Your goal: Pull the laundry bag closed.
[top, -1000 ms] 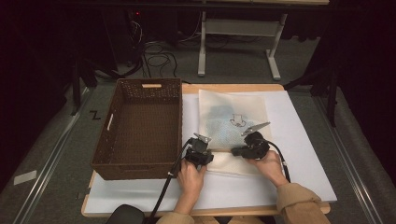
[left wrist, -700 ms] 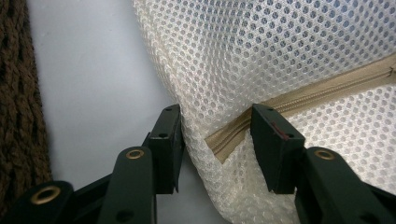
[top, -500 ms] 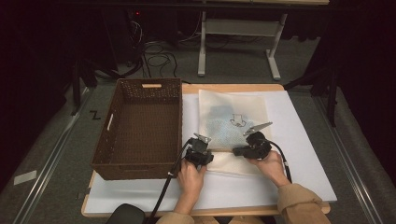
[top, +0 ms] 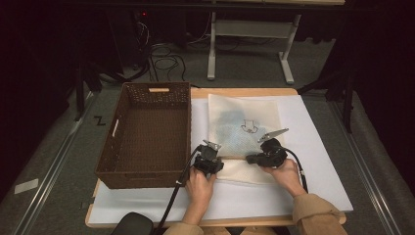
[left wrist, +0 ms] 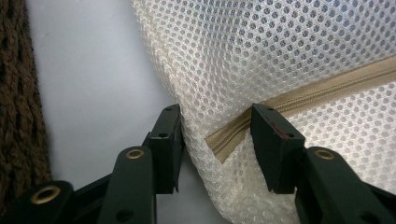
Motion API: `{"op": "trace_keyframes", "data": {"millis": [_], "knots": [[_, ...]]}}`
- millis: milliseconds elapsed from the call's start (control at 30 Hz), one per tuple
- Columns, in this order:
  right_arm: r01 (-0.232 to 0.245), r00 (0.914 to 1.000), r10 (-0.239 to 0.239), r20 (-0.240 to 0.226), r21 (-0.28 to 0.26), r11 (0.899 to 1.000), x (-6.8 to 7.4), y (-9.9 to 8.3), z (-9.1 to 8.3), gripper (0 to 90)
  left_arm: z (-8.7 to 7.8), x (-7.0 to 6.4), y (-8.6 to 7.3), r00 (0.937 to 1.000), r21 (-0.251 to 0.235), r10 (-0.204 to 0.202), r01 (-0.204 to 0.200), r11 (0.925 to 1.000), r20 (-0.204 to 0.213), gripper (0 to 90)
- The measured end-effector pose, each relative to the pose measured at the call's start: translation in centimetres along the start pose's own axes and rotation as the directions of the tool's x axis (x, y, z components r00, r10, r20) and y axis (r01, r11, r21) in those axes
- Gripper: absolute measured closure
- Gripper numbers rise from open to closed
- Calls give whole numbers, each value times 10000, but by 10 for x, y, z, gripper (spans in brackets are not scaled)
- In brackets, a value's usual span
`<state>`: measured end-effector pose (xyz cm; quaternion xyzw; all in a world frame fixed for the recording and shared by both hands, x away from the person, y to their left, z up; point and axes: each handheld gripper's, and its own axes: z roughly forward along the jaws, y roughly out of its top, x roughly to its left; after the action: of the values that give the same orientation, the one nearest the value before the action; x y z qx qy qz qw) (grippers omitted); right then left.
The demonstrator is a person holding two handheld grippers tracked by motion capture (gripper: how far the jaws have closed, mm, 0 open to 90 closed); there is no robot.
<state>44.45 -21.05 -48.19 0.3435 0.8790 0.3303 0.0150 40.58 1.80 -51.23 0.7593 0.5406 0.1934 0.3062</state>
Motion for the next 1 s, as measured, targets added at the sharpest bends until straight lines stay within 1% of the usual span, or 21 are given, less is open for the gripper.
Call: {"op": "trace_keyframes", "data": {"millis": [33,67,133,200,267,367,433,467,533,633,700,767,800,867,1000], "knots": [[61,10000,-61,19,1,10000,-1,0,0,876,0,0,0,10000,-28,-2,2,10000,6,549],[-28,10000,28,-32,1,10000,-1,-1,-1,876,0,0,-1,10000,-43,-20,20,10000,13,549],[-58,10000,58,-25,-23,10000,0,-1,-2,876,0,0,-1,10000,-58,-4,4,10000,16,549],[27,10000,-27,42,-12,10000,-1,-1,-2,876,0,0,-1,10000,-57,-11,11,10000,18,549],[-55,10000,55,-15,-18,10000,-2,-2,-3,876,0,0,-1,10000,-59,-3,3,10000,22,549],[-87,10000,87,34,-13,10000,-2,-2,-5,877,0,0,-1,10000,-60,5,-5,10000,18,549],[21,10000,-21,25,-87,10000,-3,-3,-5,876,0,0,-1,10000,-63,6,-6,10000,16,549],[-121,9999,122,33,-56,9999,-3,-3,-6,876,0,0,-1,10000,-81,3,-3,10000,20,549],[-30,10000,30,38,-99,9999,-4,-4,-7,877,0,0,-1,10000,-64,14,-14,10000,19,549],[-134,9999,134,24,-94,9999,-5,-4,-9,877,0,0,-1,10000,-75,20,-19,10000,31,549],[-32,10000,33,27,-143,9999,-6,-5,-9,877,0,0,-2,10000,-114,17,-17,9999,8,549],[-113,9999,113,69,-87,9999,-5,-5,-10,877,0,0,-3,10000,-164,22,-22,9999,31,549],[-42,10000,43,66,-100,9999,-6,-5,-11,877,0,0,-3,10000,-163,27,-27,9999,41,549],[-159,9999,159,42,-95,9998,-6,-6,-11,877,0,0,-3,10000,-173,23,-23,9998,30,549],[-120,9999,120,25,-176,9998,-7,-6,-11,877,0,0,-3,10000,-165,37,-36,9999,44,549]]}}
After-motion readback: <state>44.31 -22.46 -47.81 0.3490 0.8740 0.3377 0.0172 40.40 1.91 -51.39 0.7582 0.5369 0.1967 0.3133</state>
